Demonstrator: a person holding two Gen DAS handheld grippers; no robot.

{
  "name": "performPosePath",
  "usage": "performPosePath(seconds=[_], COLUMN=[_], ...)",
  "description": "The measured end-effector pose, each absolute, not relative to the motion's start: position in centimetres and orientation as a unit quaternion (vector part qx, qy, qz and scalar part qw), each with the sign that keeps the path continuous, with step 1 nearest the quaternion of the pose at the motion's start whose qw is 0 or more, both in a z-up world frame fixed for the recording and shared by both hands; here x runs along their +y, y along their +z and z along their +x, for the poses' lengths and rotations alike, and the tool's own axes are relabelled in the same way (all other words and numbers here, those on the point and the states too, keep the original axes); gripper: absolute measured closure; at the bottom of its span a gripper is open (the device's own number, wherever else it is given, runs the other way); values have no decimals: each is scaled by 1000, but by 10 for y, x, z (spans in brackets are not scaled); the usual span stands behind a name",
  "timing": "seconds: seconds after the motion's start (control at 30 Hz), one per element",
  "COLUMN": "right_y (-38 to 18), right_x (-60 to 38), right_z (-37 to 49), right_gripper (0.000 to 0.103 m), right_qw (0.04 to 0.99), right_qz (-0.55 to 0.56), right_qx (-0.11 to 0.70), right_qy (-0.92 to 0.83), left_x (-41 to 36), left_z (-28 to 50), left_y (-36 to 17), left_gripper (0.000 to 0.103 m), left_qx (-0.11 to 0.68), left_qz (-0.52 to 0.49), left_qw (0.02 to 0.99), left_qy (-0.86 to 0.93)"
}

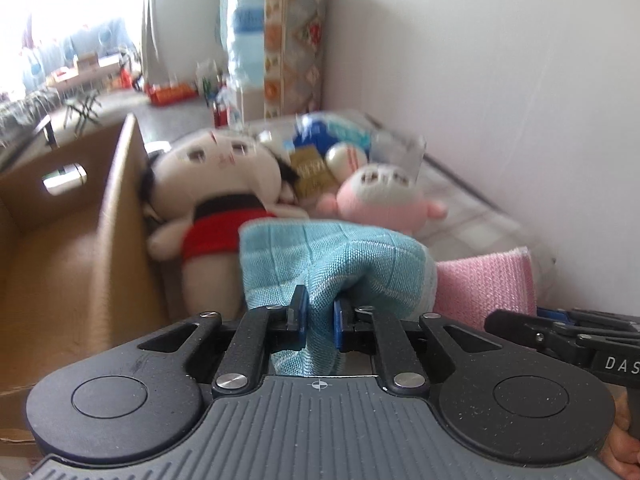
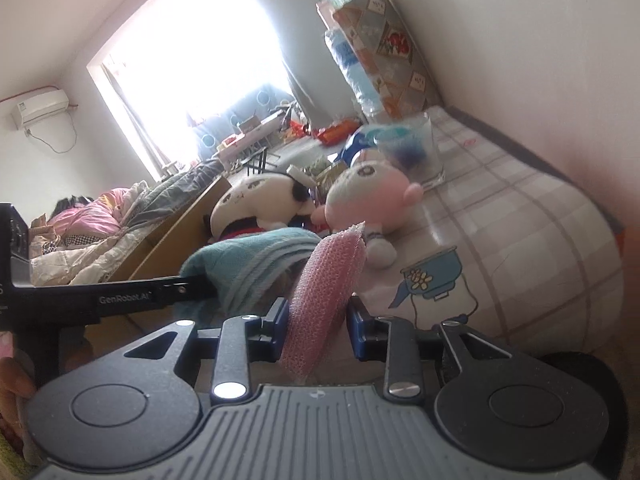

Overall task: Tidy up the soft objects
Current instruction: 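Carry the blue towel and pink scrubber over the cardboard box with both tools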

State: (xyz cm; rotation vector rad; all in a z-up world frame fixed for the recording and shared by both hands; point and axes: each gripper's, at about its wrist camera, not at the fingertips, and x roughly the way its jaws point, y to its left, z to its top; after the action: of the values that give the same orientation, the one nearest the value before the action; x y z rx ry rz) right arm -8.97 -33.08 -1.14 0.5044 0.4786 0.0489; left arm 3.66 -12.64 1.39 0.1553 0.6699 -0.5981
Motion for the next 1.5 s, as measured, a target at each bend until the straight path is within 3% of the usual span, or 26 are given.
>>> performPosePath(seconds=[0.47,0.8,1.17,1.5], right_y=[84,154,183,140], right_x=[-300,-245,-156,-90], right_z=[-127,-69,86,231], right_gripper=[71,71,71,72], right_qw=[978,972,943,911], right_qz=[170,132,92,57], right_qx=[111,65,155,305], right_qy=[51,183,280,270], left_x=[-55,26,78,92], left_z=[-10,10,106,209], left_y=[110,162,146,97], left_gripper=[93,93,93,93], left_qx=[197,177,256,358], left_qz=[12,-29,-17,24], left_qw=[945,968,962,932], left_qy=[-262,-176,-93,-45])
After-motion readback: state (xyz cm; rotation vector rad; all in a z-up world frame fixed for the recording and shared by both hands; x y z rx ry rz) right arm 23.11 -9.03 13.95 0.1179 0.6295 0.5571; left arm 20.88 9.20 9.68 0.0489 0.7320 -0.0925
